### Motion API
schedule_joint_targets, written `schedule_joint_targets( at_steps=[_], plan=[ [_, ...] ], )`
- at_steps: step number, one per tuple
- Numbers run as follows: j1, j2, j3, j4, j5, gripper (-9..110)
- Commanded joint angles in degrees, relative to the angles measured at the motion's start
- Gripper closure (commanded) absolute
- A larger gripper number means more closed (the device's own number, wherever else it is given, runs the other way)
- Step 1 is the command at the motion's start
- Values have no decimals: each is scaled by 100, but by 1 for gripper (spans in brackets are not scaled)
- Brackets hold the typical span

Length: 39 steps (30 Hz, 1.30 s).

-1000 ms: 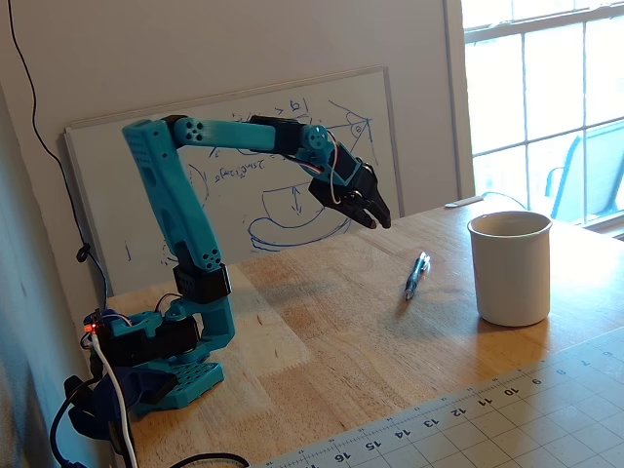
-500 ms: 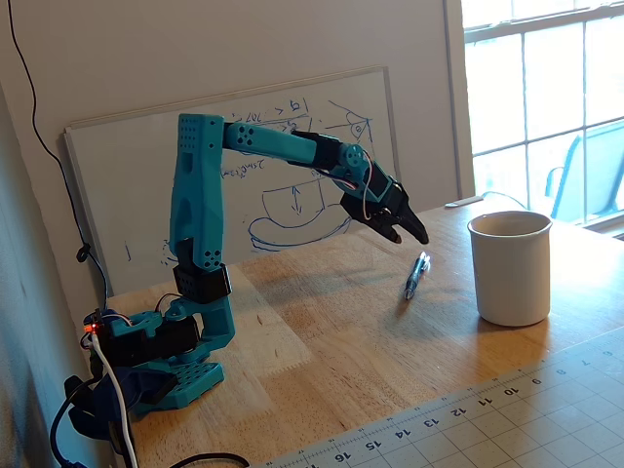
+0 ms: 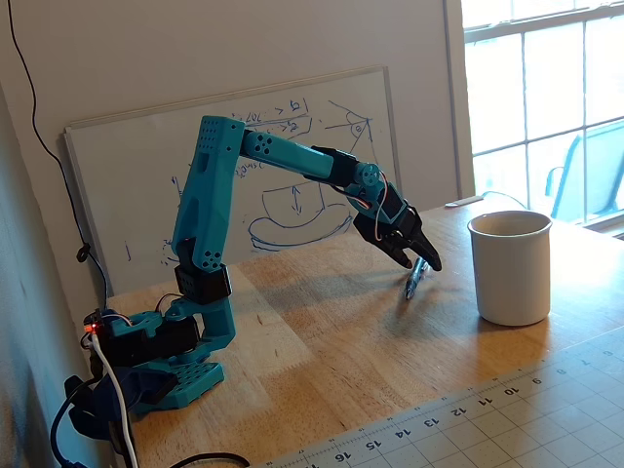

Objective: Grasp a pen and put it in a mug.

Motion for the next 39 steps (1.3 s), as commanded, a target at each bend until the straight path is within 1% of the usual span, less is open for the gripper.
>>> schedule_joint_targets(
  at_steps=[1, 13, 16, 22, 25, 33, 39],
  plan=[
    [26, 132, -448, -132, 35, 78],
    [-62, -141, -422, -44, 53, 79],
    [-53, -193, -422, -44, 44, 84],
    [-44, -237, -422, -44, -9, 98],
    [-44, -237, -422, -44, -18, 102],
    [-18, -114, -431, -123, -18, 100],
    [9, 800, -114, -132, 44, 100]
  ],
)
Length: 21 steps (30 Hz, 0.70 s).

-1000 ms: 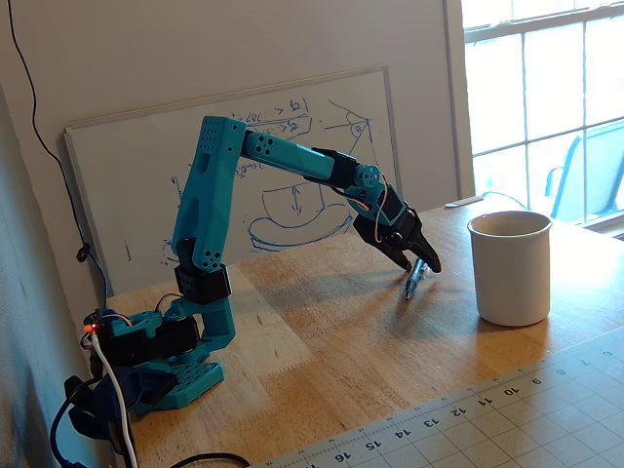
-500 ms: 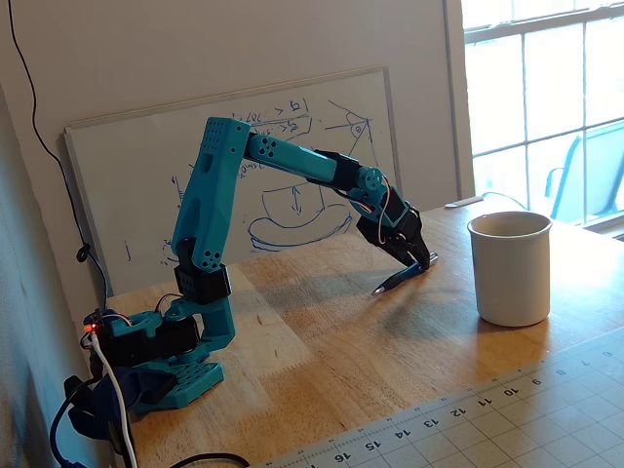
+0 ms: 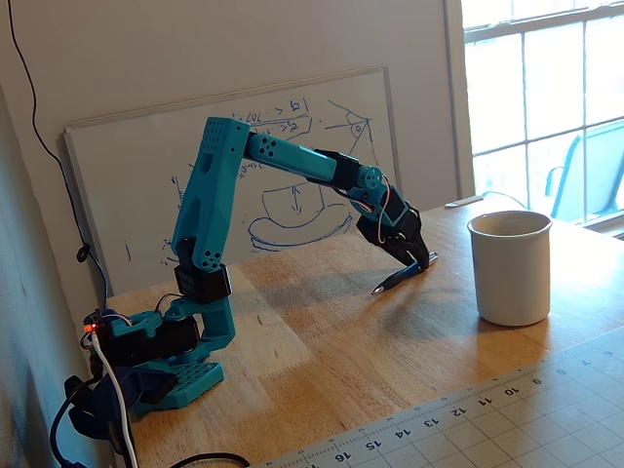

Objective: Grasp a pen and put it in a mug.

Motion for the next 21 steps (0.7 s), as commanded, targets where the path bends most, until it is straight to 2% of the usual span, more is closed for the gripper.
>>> schedule_joint_targets(
  at_steps=[1, 16, 21],
  plan=[
    [26, 1134, 167, -88, 9, 100],
    [62, 4184, 1564, -149, 26, 100],
    [352, 4676, 2013, -1389, 35, 100]
  ],
)
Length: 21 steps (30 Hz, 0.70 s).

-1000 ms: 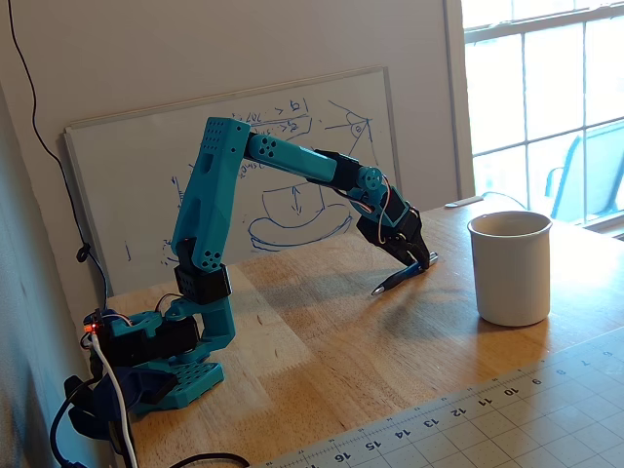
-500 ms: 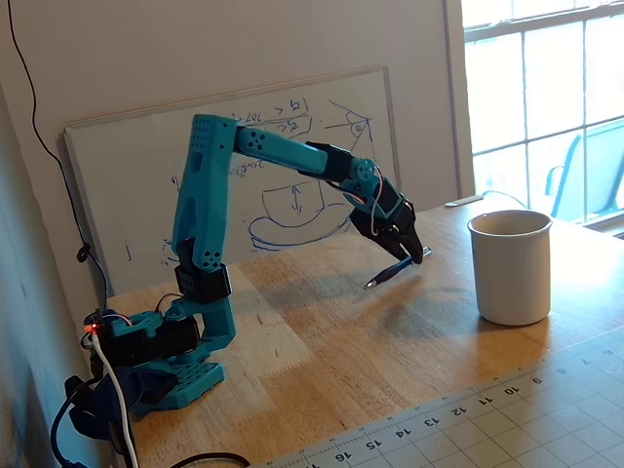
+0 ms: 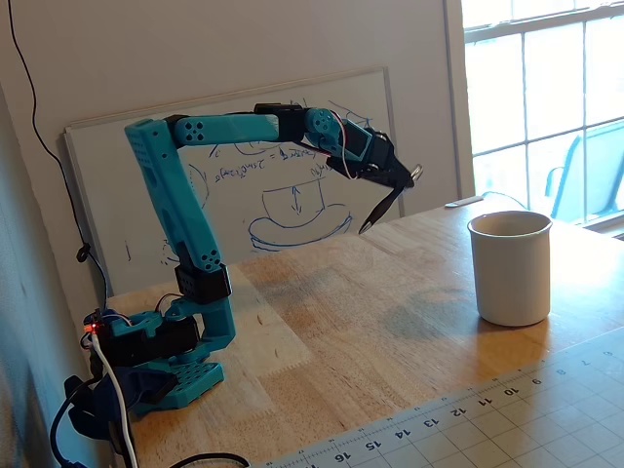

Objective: Grasp a pen and put it in a mug.

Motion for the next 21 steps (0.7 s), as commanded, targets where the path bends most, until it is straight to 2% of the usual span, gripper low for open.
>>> schedule_joint_targets(
  at_steps=[1, 6, 10, 16, 21],
  plan=[
    [229, 844, 220, -1327, 35, 100],
    [606, 932, 896, -3472, 35, 100],
    [949, 967, 1336, -4685, 44, 100],
    [1415, 1397, 1819, -5616, 114, 100],
    [1521, 1635, 2057, -5959, 835, 100]
  ],
)
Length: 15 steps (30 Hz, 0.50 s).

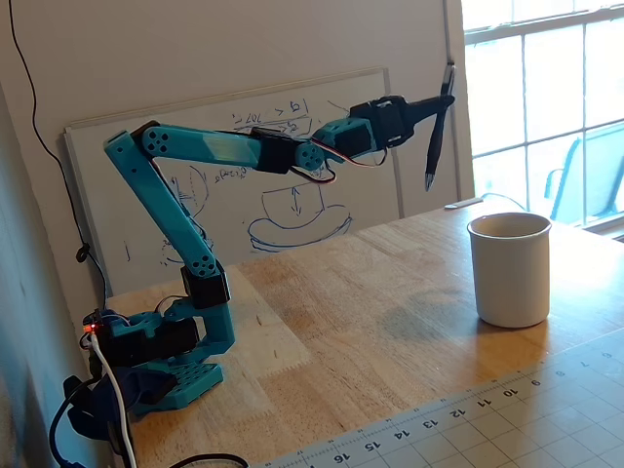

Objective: Grasp a pen and put it in a mug.

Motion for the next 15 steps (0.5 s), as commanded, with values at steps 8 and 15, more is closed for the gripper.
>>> schedule_joint_targets(
  at_steps=[8, 15],
  plan=[
    [132, -97, -141, -958, 976, 100],
    [721, -835, -141, -2487, 976, 100]
  ],
)
